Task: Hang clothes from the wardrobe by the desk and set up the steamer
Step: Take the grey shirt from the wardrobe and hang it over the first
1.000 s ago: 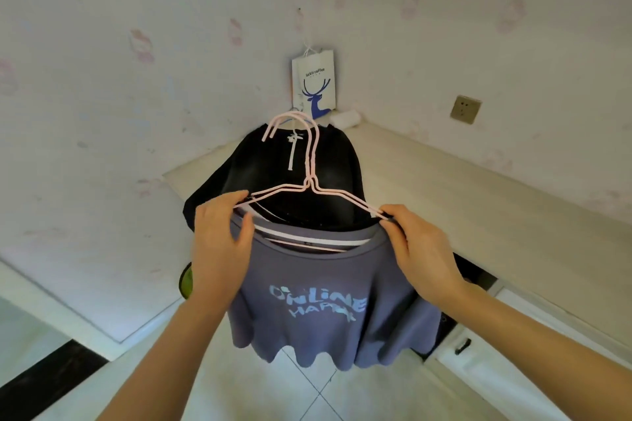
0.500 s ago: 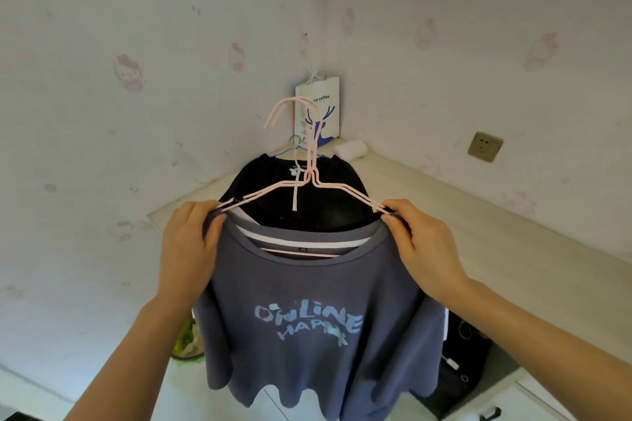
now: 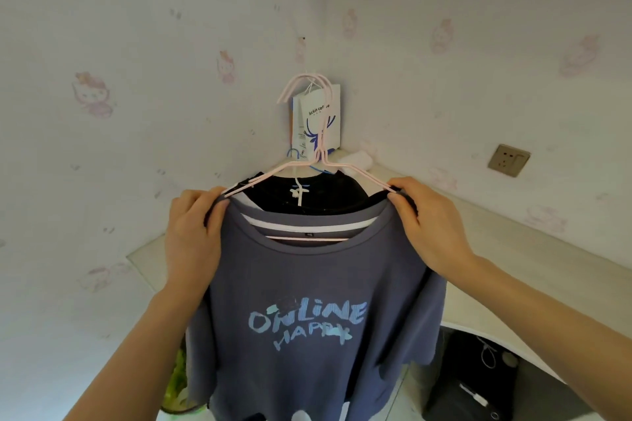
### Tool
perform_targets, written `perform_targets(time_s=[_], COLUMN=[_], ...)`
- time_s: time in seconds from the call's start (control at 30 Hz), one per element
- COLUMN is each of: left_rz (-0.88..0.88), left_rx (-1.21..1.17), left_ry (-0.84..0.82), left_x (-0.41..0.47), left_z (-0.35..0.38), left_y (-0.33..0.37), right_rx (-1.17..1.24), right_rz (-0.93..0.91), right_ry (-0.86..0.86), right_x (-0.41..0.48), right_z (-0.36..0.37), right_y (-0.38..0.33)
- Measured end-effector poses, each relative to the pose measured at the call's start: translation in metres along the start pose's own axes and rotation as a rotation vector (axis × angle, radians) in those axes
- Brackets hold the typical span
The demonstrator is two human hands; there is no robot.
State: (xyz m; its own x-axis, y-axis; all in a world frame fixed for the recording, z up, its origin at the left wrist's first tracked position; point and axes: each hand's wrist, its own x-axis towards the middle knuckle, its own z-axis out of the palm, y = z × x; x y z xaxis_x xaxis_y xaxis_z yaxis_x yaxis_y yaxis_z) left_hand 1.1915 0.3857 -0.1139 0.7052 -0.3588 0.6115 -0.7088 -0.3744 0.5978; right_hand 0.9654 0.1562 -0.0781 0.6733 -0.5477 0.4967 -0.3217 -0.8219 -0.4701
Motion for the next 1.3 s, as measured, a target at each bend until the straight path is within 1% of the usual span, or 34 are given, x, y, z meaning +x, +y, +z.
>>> perform_targets(time_s=[0.23,0.47,0.73,1.0,1.13,1.3], left_rz=[-0.021,-0.059,-0.198,-0.327,-0.372,-0.379], left_rx=[-0.010,0.013,0.115,0.177,0.235,0.277], left_ry=[0.002,0.006,-0.091,-0.281,-0.312,-0.334], left_x=[0.054,0.136,0.203,0.209,0.199,0.192], left_z=[0.043,0.105,0.198,0.288,0.321,0.351], left_y=[-0.025,-0.049,-0.111,-0.186,-0.211,-0.240], right_rx=[0.006,-0.001,0.046,0.066,0.046,0.049], right_rz=[-0.029,-0.027,0.002,0.114,0.148,0.183], right_ry=[0.014,-0.014,-0.120,-0.289,-0.365,-0.397], right_x=[0.075,0.176,0.266,0.295,0.294,0.291], right_z=[0.041,0.084,0.163,0.262,0.306,0.347], right_y=[0.030,0.069,0.129,0.202,0.229,0.255])
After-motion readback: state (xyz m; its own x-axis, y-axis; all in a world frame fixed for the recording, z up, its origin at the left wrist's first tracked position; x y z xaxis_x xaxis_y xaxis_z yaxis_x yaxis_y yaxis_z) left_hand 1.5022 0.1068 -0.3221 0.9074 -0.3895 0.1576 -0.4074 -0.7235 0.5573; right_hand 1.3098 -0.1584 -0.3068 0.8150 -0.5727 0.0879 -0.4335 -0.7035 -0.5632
